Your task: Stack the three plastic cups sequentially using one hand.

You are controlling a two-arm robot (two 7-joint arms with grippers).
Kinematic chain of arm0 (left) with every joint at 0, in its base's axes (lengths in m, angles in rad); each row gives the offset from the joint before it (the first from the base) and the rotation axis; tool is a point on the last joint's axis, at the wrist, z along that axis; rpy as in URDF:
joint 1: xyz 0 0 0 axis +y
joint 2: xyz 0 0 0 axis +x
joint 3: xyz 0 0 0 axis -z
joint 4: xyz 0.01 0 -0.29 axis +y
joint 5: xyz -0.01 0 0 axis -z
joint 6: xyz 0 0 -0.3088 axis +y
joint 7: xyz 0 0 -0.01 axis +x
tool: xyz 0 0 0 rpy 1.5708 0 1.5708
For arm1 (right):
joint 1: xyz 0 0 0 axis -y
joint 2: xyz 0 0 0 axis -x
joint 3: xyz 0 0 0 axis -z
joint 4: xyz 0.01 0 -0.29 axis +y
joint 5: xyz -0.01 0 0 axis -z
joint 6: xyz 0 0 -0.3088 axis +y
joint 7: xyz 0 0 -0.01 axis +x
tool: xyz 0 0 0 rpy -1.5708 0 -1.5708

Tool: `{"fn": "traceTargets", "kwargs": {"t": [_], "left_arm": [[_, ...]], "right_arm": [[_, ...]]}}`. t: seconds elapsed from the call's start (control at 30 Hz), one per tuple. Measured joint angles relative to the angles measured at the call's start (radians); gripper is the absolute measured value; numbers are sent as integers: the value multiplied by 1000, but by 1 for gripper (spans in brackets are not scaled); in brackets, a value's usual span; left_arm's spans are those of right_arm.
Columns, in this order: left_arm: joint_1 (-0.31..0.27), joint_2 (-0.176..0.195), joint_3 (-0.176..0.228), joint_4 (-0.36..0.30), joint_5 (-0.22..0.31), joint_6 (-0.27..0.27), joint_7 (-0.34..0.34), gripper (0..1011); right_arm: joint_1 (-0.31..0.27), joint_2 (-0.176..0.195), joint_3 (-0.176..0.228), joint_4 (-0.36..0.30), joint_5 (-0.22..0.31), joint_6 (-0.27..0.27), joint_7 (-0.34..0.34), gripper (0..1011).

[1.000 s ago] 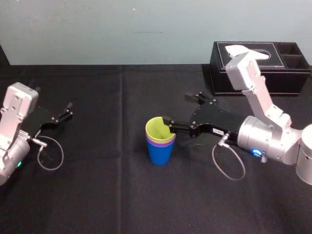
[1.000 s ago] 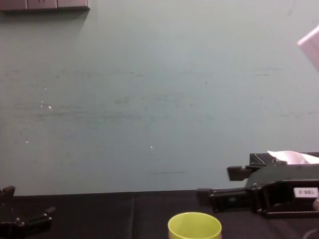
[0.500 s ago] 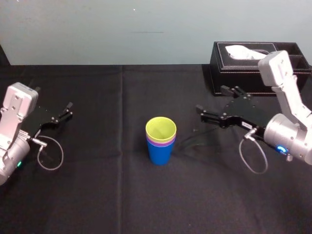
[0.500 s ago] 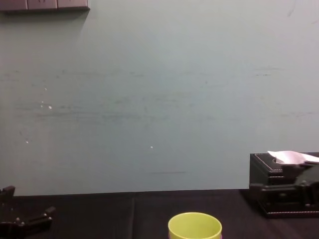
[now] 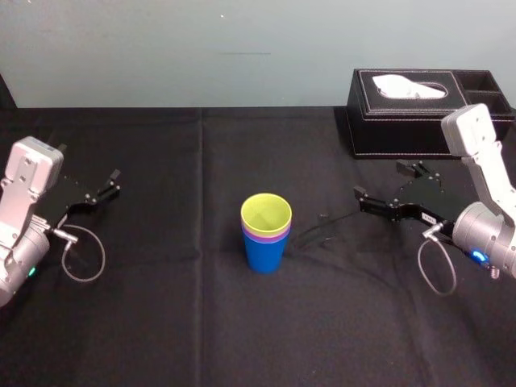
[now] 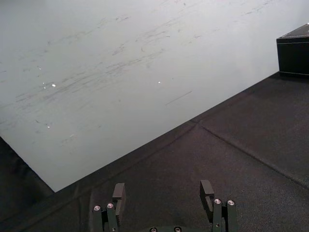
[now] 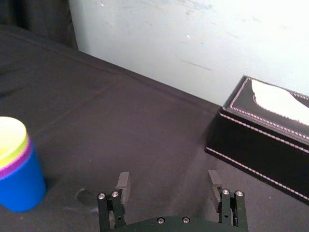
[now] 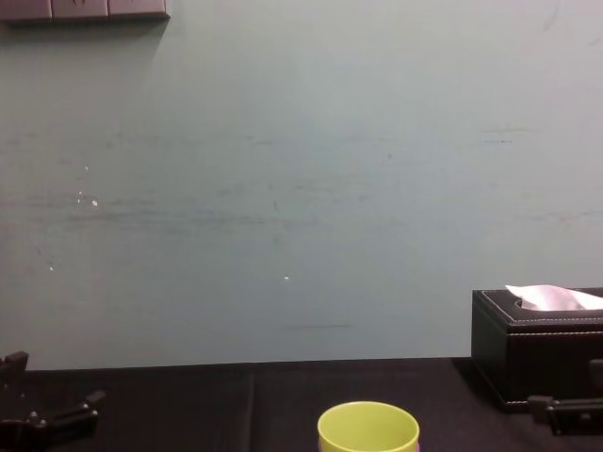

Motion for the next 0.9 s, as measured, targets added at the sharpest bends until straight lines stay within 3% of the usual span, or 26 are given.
{"fn": "traceTargets", "kwargs": {"t": [0.9], "left_arm": [[0,0,0,0,0,0,0,1012]], "right_arm": [[0,3,-1,-10,3,0,0,1003]]}}
